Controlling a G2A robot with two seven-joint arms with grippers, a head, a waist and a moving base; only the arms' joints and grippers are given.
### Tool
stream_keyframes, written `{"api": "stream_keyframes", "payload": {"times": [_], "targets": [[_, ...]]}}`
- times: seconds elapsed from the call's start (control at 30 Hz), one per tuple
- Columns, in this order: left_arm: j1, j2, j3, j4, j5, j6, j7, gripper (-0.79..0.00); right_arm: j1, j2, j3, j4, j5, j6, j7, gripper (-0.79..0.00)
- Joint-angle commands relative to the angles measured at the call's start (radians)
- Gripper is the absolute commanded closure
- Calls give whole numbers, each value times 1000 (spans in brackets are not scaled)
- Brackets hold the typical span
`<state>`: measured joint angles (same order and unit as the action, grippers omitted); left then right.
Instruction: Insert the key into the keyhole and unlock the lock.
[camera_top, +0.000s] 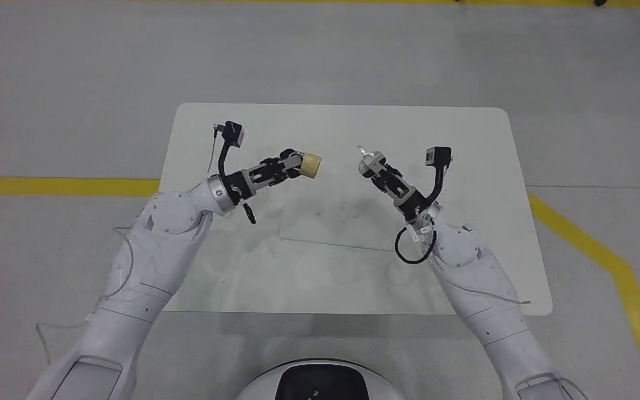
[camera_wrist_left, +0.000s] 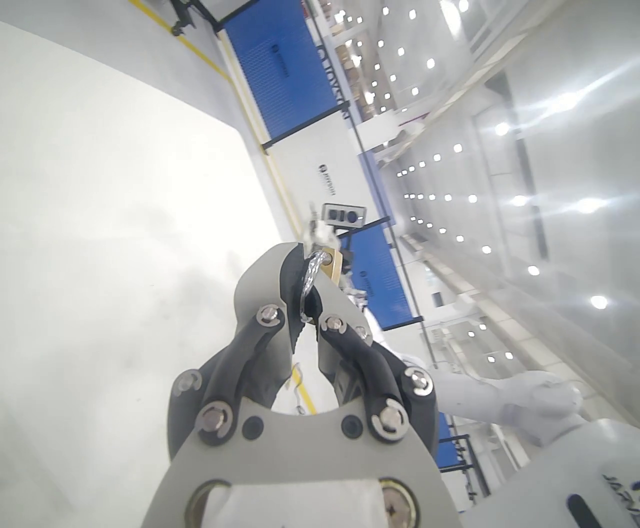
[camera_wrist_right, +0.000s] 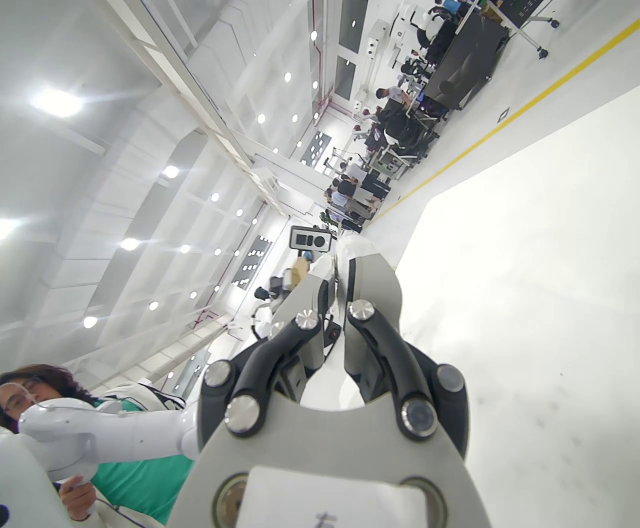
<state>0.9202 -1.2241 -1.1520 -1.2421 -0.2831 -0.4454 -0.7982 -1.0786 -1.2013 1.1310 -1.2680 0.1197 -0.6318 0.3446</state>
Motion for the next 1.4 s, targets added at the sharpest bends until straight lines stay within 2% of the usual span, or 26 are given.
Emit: {"api": "stream_keyframes", "payload": {"times": [0.0, 0.4, 0.7, 0.97, 1.1, 1.23, 1.37], "targets": [[3, 0, -5, 7, -60, -7, -36, 0, 2, -6, -16, -3, -16, 6, -25, 0], [-26, -7, 40, 37, -49, -11, -98, 0, 49, -38, -80, 22, 25, -16, -19, 0], [-36, -11, 61, 37, -19, 1, -94, 0, 77, -52, -108, 37, 149, -76, 119, 0], [-38, -11, 62, 42, -20, 34, -87, 0, 78, -48, -101, 34, 191, -100, 237, 0], [-43, -13, 56, 58, -75, 66, -100, 0, 75, -44, -89, 21, 177, -104, 274, 0], [-55, -19, 44, 114, -212, 139, -133, 0, 57, -33, -17, -8, 166, -154, 223, 0], [-72, -30, 42, 182, -371, 238, -189, 0, 17, -17, 59, -65, 64, -148, 165, 0]]}}
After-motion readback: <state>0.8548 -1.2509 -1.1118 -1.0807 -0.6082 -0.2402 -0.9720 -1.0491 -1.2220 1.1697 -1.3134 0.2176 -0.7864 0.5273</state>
